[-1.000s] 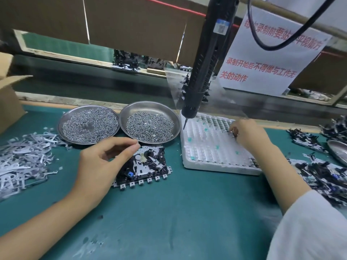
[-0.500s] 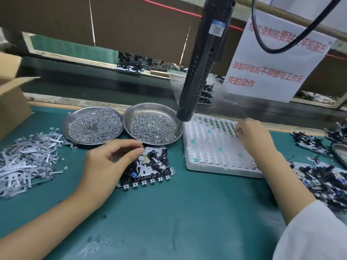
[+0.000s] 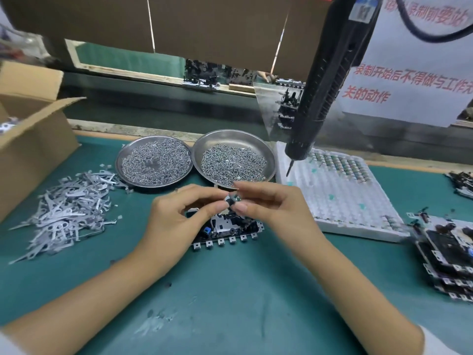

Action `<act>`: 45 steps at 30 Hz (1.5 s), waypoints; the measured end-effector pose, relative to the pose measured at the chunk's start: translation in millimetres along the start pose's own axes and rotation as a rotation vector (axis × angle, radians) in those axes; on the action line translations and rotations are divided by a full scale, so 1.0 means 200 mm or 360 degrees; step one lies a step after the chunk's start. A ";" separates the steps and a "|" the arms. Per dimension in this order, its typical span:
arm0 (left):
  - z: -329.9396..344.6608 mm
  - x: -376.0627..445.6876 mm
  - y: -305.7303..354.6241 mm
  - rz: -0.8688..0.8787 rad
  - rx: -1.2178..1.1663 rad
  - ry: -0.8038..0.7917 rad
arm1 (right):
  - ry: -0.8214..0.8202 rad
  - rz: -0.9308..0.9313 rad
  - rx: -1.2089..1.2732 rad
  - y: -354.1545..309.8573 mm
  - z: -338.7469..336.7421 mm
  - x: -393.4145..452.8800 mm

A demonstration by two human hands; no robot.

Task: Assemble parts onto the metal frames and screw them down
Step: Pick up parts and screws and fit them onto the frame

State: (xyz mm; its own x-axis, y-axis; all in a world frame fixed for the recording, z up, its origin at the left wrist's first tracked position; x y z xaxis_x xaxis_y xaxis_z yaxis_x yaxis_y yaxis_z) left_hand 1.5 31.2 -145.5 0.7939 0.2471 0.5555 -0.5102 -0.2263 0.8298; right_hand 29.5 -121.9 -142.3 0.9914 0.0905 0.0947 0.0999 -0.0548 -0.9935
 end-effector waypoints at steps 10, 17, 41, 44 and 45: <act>0.01 0.00 -0.02 -0.0072 -0.0001 -0.0021 | 0.0012 0.0019 0.0038 0.06 0.00 -0.01; 0.02 0.00 -0.01 -0.0066 -0.0008 -0.0054 | 0.0030 -0.0027 0.0070 0.05 0.00 -0.01; -0.06 0.02 0.04 0.0077 0.0358 -0.0199 | -0.0027 -0.1094 -0.0815 -0.03 0.07 -0.10; -0.09 -0.02 0.02 0.0007 0.0378 -0.0164 | -0.0064 -0.1262 -0.0923 -0.02 0.09 -0.12; -0.08 -0.02 0.02 -0.0010 0.0383 -0.0168 | -0.0066 -0.1292 -0.0936 -0.02 0.09 -0.13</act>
State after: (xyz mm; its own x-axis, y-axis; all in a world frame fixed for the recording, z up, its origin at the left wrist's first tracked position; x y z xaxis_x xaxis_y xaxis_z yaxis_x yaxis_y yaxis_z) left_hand -10.0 44.7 -143.9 0.8335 0.1523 0.5311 -0.4218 -0.4455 0.7897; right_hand 2.4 -105.2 -141.7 0.6020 0.3524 0.7165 0.7817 -0.4430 -0.4389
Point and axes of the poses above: each hand's wrist, its own x-axis towards the middle knuckle, its own z-axis out of the palm, y = z × x, the point moved 8 cm from there along x, towards the middle knuckle, and after that the axes turned 13 degrees about y, right-handed, at the moved point
